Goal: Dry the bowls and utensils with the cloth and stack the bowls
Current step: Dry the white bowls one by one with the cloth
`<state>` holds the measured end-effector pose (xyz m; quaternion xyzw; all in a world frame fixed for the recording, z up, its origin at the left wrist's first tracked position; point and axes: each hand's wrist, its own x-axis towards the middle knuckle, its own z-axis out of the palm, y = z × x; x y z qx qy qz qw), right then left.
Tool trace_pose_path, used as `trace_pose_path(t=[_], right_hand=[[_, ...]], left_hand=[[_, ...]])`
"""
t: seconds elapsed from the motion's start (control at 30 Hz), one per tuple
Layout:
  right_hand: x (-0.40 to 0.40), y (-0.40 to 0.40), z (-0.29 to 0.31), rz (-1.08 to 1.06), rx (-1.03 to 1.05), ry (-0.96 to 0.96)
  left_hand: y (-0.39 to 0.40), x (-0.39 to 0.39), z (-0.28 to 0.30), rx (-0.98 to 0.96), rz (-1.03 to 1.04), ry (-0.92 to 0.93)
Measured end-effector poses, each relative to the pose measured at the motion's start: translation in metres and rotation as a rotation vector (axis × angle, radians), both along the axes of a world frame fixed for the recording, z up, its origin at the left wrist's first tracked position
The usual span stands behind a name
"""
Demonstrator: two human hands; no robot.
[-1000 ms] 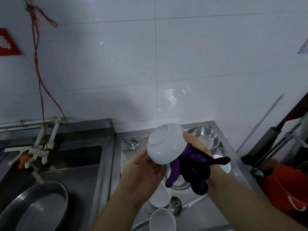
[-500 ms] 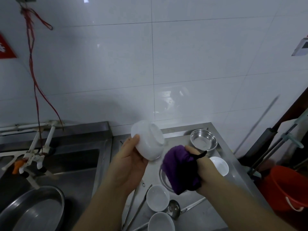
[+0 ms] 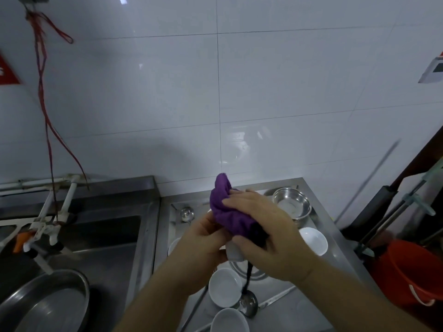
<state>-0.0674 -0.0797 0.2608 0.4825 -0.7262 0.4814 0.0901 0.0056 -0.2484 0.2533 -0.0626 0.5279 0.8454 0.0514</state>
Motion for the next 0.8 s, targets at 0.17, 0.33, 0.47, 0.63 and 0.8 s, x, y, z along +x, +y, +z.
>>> trace_pose_path(t=[0.17,0.33,0.47,0.63,0.8], right_hand=[[-0.014,-0.002,0.001,0.027,0.014,-0.052],[-0.025,-0.024,0.006,-0.062,-0.337,-0.55],[-0.031,-0.032,0.014,-0.134,-0.533,-1.023],[-0.026,-0.029,0.009,-0.033,-0.557,-1.508],[-0.016,-0.028,-0.006,0.021,-0.623,-1.606]], left_hand=[[-0.002,0.007,0.0,0.055,-0.051,0.036],[-0.011,0.004,0.005,0.012,-0.083,0.131],[-0.011,0.003,0.002,-0.018,-0.051,0.198],[-0.009,0.004,-0.007,-0.099,-0.005,0.279],[-0.014,0.001,-0.002,-0.206,-0.043,0.29]])
